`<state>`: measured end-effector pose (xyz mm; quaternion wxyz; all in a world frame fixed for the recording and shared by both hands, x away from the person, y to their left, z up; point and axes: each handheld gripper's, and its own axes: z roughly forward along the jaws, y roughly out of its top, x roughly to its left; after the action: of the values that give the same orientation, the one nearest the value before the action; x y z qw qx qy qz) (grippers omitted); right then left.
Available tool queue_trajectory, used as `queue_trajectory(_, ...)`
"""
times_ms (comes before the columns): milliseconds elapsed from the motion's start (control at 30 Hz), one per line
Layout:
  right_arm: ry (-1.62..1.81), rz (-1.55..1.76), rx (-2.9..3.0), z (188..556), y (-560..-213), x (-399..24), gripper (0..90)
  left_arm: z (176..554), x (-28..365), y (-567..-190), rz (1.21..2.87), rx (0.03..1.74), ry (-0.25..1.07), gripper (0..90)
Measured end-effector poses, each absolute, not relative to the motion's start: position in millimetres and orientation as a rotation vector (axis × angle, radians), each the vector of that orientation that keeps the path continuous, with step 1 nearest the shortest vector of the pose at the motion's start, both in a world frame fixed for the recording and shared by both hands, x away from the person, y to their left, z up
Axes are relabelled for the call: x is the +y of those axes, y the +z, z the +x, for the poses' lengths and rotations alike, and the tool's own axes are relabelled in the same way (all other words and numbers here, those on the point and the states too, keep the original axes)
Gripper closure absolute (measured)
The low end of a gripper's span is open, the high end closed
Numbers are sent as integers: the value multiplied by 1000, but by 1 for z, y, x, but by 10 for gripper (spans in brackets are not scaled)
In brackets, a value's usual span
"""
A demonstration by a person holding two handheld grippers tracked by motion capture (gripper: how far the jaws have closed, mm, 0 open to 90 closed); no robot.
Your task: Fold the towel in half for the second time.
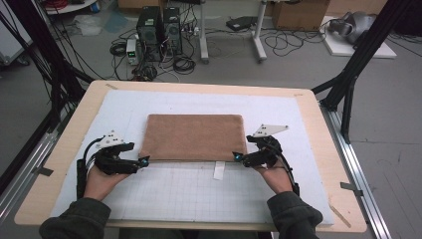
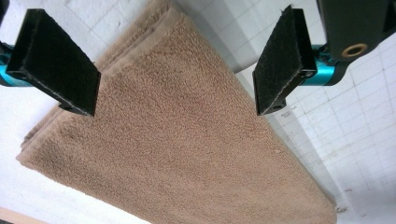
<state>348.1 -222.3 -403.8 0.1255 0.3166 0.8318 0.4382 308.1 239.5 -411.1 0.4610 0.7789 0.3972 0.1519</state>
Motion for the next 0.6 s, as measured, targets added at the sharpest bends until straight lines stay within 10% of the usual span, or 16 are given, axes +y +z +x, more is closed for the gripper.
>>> queue_trajectory(600,1314,918,2371,330,-398,-241,124,294,246,-413,1905,980,362,67)
